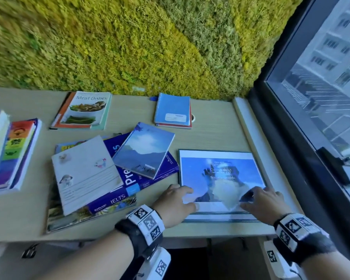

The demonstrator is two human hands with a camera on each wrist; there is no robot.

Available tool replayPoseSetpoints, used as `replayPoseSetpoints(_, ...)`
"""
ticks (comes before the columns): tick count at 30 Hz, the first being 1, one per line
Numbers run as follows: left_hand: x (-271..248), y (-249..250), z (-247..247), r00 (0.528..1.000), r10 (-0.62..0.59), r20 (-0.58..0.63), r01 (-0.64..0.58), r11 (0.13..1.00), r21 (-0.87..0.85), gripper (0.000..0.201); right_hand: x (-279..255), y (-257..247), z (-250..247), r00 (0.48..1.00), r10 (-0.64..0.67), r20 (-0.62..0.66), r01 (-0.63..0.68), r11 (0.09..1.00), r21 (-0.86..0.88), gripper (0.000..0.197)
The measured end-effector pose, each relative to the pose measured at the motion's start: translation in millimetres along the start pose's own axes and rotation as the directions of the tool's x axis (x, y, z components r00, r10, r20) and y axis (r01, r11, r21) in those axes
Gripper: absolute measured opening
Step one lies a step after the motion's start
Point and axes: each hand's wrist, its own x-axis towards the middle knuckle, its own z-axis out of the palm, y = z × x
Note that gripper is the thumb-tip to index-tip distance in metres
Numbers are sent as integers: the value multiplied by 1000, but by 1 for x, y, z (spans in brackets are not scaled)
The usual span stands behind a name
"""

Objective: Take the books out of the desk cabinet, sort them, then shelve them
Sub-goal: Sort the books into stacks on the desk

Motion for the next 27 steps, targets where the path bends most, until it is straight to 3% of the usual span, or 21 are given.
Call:
replayPoseSetpoints(3,-9,-4,-21,998,46,-33,-47,999,-23,51,-10,-36,-8,987,-99,-126,103,994,24,66)
replayPoseSetpoints(8,-30,-33,-80,967,58,-247,-74,996,-53,33,-27,-134,-14,912,-388,-134,409,882,233,45)
replayPoseSetpoints(11,-47,-81,-131,921,-26,-388,18,1000,-26,26,-38,-201,-8,841,-522,-141,538,784,310,38)
replayPoseSetpoints(14,-67,-142,-175,860,-187,-474,213,977,1,27,-51,-261,2,793,-596,-122,595,719,359,41)
replayPoseSetpoints(17,-90,-191,-202,831,-342,-439,384,923,7,40,-60,-309,13,775,-623,-108,618,710,337,34)
replayPoseSetpoints(19,-98,-211,-207,834,-371,-409,388,921,-44,43,-64,-331,21,777,-622,-92,620,734,275,18)
replayPoseSetpoints(22,-99,-227,-202,831,-347,-434,281,936,-210,60,-66,-349,32,802,-593,-74,590,766,254,12)
replayPoseSetpoints(24,-98,-224,-202,794,-309,-524,163,938,-306,63,-69,-357,38,820,-571,-40,558,782,278,32)
replayPoseSetpoints(26,-97,-216,-206,791,-314,-526,16,869,-495,53,-72,-359,39,833,-552,-32,528,777,344,28)
replayPoseSetpoints(27,-93,-211,-211,820,-320,-475,-53,783,-619,48,-72,-358,38,839,-543,-34,512,767,387,26)
